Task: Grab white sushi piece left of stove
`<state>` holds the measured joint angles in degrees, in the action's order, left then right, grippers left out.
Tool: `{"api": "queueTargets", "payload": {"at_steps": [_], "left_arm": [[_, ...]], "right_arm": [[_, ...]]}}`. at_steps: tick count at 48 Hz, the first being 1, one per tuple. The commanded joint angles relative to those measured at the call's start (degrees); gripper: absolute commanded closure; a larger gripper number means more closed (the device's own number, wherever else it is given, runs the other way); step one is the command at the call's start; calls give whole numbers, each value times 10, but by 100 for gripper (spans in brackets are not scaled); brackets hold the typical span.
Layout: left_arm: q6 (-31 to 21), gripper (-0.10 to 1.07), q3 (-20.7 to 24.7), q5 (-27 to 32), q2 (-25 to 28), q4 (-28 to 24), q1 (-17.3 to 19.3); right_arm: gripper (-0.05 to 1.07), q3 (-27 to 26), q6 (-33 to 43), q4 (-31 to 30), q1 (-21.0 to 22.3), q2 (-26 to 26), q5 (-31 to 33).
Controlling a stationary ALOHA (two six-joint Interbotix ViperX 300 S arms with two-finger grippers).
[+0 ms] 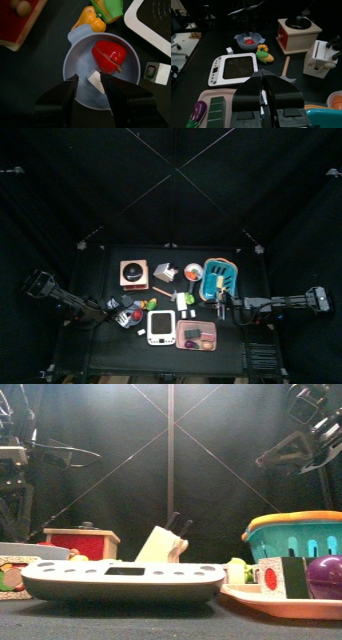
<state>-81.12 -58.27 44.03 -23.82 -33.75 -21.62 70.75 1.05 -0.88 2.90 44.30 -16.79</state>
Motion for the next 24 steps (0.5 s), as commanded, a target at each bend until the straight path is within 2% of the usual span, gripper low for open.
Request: {"api": "queueTargets", "payload": {"at_steps": [1, 12, 24], "left_arm": [[2, 19, 24, -4, 0, -6, -8], [3, 19, 70, -14, 14, -36, -50], [24, 19, 121, -86, 98, -53, -75]], "right_arm": [[102, -6, 0, 1, 0, -1, -3], [102, -6, 0, -1, 1, -1, -3], [102, -6, 0, 0, 0, -1, -3]]}}
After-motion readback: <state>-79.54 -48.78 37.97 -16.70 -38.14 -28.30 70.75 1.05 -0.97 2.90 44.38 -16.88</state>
